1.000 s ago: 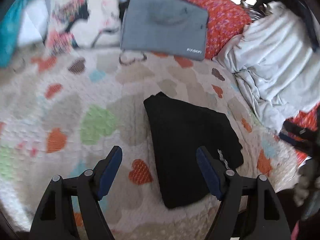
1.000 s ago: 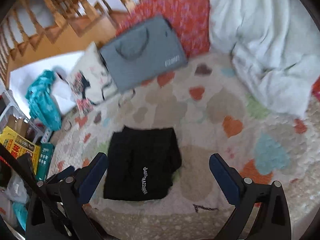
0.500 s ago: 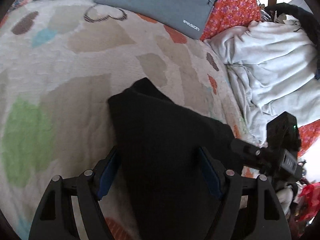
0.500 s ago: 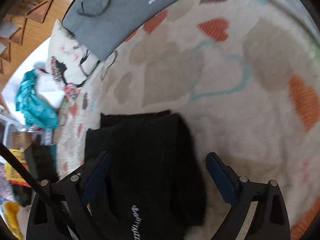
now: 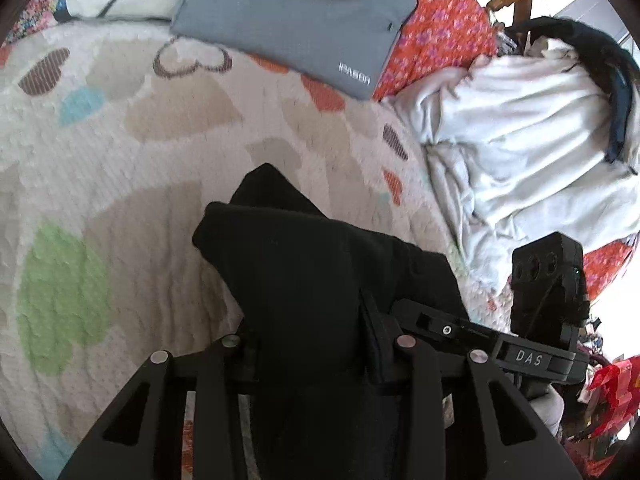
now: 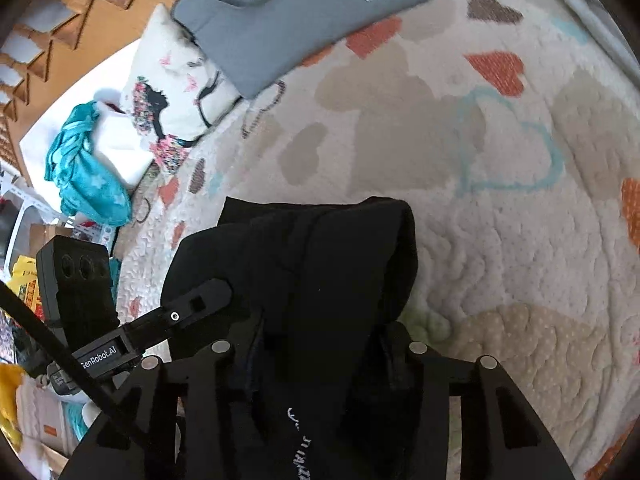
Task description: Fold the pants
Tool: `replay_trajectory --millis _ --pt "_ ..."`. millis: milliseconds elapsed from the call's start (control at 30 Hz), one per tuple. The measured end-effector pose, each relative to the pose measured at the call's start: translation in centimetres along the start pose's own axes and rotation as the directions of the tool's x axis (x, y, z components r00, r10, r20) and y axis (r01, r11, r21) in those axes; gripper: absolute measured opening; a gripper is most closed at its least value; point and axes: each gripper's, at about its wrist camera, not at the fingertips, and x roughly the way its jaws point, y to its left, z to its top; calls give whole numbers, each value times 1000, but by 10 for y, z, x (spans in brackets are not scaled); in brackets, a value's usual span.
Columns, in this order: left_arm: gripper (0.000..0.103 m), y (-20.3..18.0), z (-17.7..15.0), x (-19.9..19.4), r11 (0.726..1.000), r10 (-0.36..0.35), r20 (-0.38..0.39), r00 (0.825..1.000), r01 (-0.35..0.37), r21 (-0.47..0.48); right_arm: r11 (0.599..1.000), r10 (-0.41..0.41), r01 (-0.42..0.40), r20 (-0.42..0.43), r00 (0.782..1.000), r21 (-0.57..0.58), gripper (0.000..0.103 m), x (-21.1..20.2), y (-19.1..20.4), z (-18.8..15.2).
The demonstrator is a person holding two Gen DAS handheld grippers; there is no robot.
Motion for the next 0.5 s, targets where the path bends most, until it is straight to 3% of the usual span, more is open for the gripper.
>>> replay_trajectory --millis 233,367,500 --pt "35 15 32 -24 999 31 93 995 -28 -30 998 18 -17 16 1000 -66 47 5 40 28" --pt "35 30 52 -34 996 81 138 987 -73 -58 994 5 -2 23 1000 -108 47 22 63 55" --pt "36 50 72 -31 987 152 135 979 -144 -68 991 -7 9 22 1000 -137 46 48 76 75"
